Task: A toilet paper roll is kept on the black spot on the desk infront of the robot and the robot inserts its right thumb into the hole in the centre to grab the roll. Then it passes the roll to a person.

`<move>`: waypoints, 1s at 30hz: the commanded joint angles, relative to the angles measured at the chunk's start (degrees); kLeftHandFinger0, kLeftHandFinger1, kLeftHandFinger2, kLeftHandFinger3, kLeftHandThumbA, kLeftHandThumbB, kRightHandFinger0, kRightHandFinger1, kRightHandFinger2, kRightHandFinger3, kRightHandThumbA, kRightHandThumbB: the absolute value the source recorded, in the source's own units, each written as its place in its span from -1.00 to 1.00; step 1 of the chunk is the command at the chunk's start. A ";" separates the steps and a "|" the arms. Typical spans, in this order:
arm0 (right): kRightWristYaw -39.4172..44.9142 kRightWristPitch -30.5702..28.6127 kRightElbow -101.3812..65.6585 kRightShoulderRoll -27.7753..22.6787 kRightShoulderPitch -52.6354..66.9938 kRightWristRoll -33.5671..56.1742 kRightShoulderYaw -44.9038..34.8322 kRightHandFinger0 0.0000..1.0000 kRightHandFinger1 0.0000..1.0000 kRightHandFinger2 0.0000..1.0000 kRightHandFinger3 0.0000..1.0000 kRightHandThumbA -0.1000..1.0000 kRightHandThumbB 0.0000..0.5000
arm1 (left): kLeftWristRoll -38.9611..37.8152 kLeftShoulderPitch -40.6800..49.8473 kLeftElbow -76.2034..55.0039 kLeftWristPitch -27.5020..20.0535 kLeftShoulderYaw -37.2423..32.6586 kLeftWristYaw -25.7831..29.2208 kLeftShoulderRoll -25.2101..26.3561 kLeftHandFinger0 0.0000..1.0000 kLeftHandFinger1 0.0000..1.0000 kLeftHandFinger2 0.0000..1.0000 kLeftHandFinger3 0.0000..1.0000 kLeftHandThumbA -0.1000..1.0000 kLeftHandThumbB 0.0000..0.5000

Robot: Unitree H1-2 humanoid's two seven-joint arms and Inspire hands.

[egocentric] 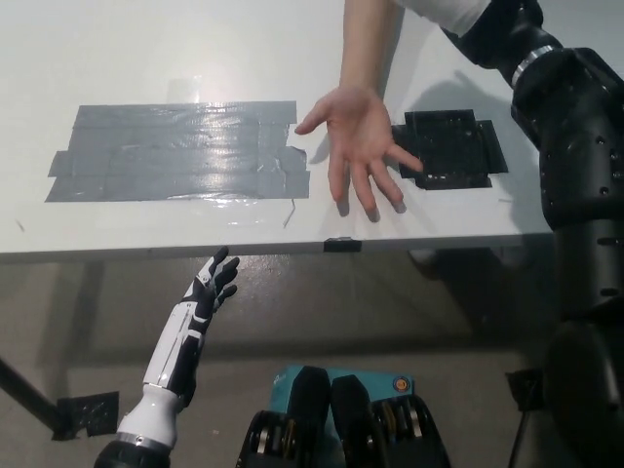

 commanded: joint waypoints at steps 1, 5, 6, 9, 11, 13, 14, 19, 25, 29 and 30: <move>-3.35 -1.30 5.54 -1.80 -8.48 -4.39 1.70 -1.00 -0.40 0.79 0.86 -1.00 -0.68 | 0.17 -0.45 -1.56 -1.46 -0.22 -0.56 0.25 1.00 1.00 1.00 1.00 1.00 -0.24; -6.16 -5.79 13.48 -3.07 -13.07 -11.19 5.95 -1.00 -0.18 1.00 0.44 -1.00 -0.48 | 0.21 -1.07 -1.48 -1.15 -0.36 -0.65 0.25 1.00 1.00 1.00 1.00 1.00 -0.23; -6.59 -8.32 16.68 -3.94 -14.62 -15.83 9.89 -1.00 -0.14 1.00 0.45 -1.00 -0.47 | 0.33 -1.25 -1.56 -0.95 -0.42 -0.59 0.19 1.00 1.00 1.00 1.00 1.00 -0.24; -7.37 -12.37 21.91 -5.10 -16.67 -20.90 15.00 -1.00 0.03 1.00 1.00 -1.00 -0.38 | 0.41 -1.54 -1.86 -0.42 -0.57 -0.58 0.07 1.00 1.00 1.00 1.00 1.00 -0.23; -7.56 -15.08 25.72 -5.74 -18.05 -24.08 18.88 -0.89 0.26 1.00 0.91 -1.00 -0.40 | 0.50 -1.83 -1.95 -0.14 -0.50 -0.50 0.15 1.00 1.00 1.00 1.00 1.00 -0.19; -8.63 -16.11 27.84 -6.10 -18.85 -26.51 22.02 -0.73 0.33 0.95 0.76 -1.00 -0.34 | 0.58 -1.94 -2.07 -0.11 -0.53 -0.65 0.43 1.00 1.00 1.00 1.00 1.00 -0.17; -9.00 -16.99 28.97 -6.40 -19.14 -28.69 24.54 -0.58 0.37 0.91 0.63 -1.00 -0.31 | 0.42 -1.96 -1.95 -0.30 -0.52 -0.73 0.46 1.00 1.00 1.00 1.00 1.00 -0.19; -11.15 -18.47 31.69 -7.69 -20.01 -36.05 33.72 -0.45 0.32 0.73 0.55 -1.00 -0.18 | 0.48 -1.97 -1.61 -0.71 -0.53 -0.62 0.42 1.00 1.00 1.00 1.00 1.00 -0.19; -13.26 -17.80 32.57 -8.16 -21.26 -41.94 41.69 1.00 1.00 0.58 0.15 -1.00 -0.03 | 0.46 -2.42 -1.67 -0.36 -0.55 -0.72 0.48 1.00 1.00 1.00 1.00 1.00 -0.17; -13.34 -19.52 33.02 -7.75 -21.06 -42.43 43.29 0.19 -0.06 -0.26 -0.10 -1.00 -0.09 | 0.78 -2.60 -1.76 -0.19 -0.69 -0.71 0.51 1.00 1.00 1.00 1.00 1.00 -0.16; -12.93 -20.51 33.24 -7.61 -20.94 -42.16 43.19 -0.41 -0.48 -0.48 -0.11 -1.00 -0.12 | 0.91 -2.68 -1.74 -0.19 -0.74 -0.71 0.55 1.00 1.00 1.00 1.00 1.00 -0.15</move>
